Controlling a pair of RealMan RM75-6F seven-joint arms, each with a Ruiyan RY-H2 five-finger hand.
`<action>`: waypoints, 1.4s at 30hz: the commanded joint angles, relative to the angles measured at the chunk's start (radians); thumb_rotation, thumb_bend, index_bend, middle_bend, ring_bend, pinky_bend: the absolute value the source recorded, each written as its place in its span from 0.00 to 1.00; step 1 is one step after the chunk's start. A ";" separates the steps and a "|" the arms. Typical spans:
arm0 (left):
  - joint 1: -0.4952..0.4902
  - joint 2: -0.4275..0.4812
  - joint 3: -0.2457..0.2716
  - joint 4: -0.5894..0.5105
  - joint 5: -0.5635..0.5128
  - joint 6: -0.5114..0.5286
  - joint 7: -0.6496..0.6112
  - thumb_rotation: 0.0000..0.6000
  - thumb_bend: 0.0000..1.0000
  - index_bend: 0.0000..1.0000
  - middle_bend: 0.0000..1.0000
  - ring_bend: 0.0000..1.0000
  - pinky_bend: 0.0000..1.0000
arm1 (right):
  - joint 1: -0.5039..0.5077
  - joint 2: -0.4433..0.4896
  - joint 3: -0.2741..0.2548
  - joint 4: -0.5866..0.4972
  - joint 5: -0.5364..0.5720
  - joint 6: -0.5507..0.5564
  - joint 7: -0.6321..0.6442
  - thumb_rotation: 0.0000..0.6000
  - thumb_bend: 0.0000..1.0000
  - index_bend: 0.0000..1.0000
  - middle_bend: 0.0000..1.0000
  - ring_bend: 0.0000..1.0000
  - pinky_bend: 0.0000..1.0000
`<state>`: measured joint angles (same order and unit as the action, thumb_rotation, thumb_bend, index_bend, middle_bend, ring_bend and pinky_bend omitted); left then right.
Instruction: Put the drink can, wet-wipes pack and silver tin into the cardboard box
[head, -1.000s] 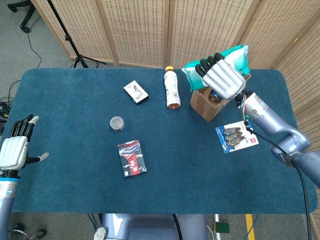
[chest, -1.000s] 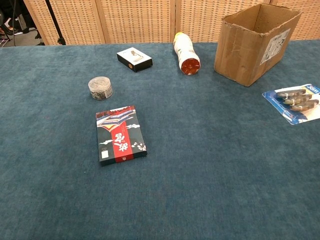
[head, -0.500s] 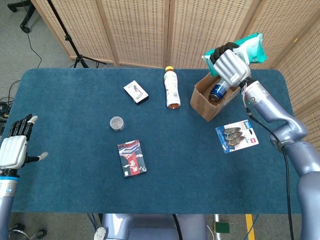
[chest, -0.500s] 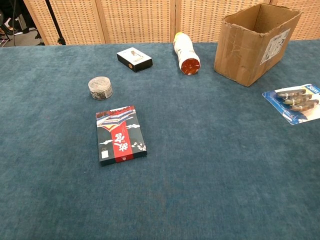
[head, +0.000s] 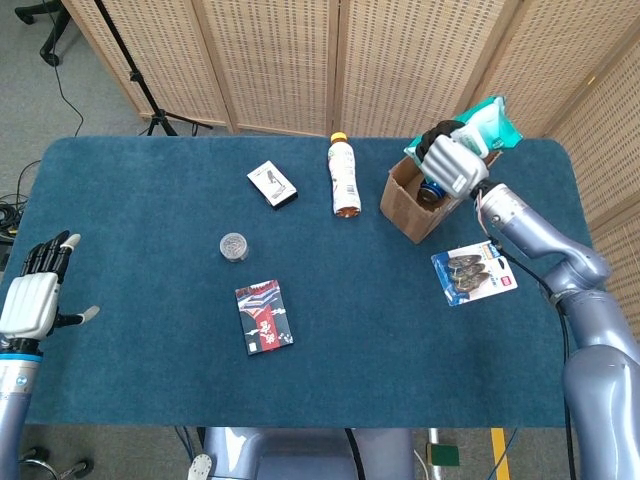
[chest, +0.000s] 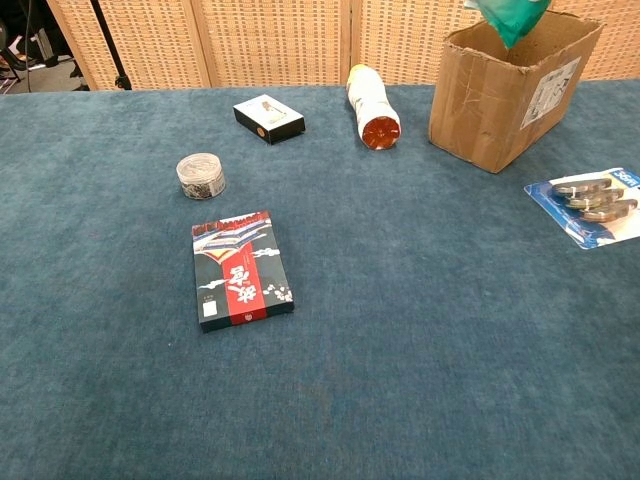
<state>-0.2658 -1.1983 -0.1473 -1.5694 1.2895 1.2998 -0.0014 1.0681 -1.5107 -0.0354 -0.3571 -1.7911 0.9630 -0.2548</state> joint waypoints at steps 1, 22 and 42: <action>0.000 0.000 0.000 0.000 -0.001 -0.001 -0.001 1.00 0.00 0.00 0.00 0.00 0.00 | 0.000 -0.009 -0.008 0.010 0.004 -0.020 0.002 1.00 0.64 0.40 0.36 0.30 0.44; 0.000 0.007 0.000 0.000 0.004 -0.002 -0.015 1.00 0.00 0.00 0.00 0.00 0.00 | -0.056 0.045 0.090 -0.154 0.145 0.051 -0.169 1.00 0.00 0.00 0.00 0.00 0.00; -0.071 0.020 0.010 -0.011 0.039 -0.104 0.031 1.00 0.00 0.00 0.00 0.00 0.00 | -0.449 0.437 0.071 -1.000 0.257 0.427 0.226 1.00 0.00 0.00 0.00 0.00 0.00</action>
<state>-0.3127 -1.1788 -0.1326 -1.5788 1.3341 1.2270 0.0095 0.7104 -1.1421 0.0593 -1.2607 -1.5673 1.3268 -0.1131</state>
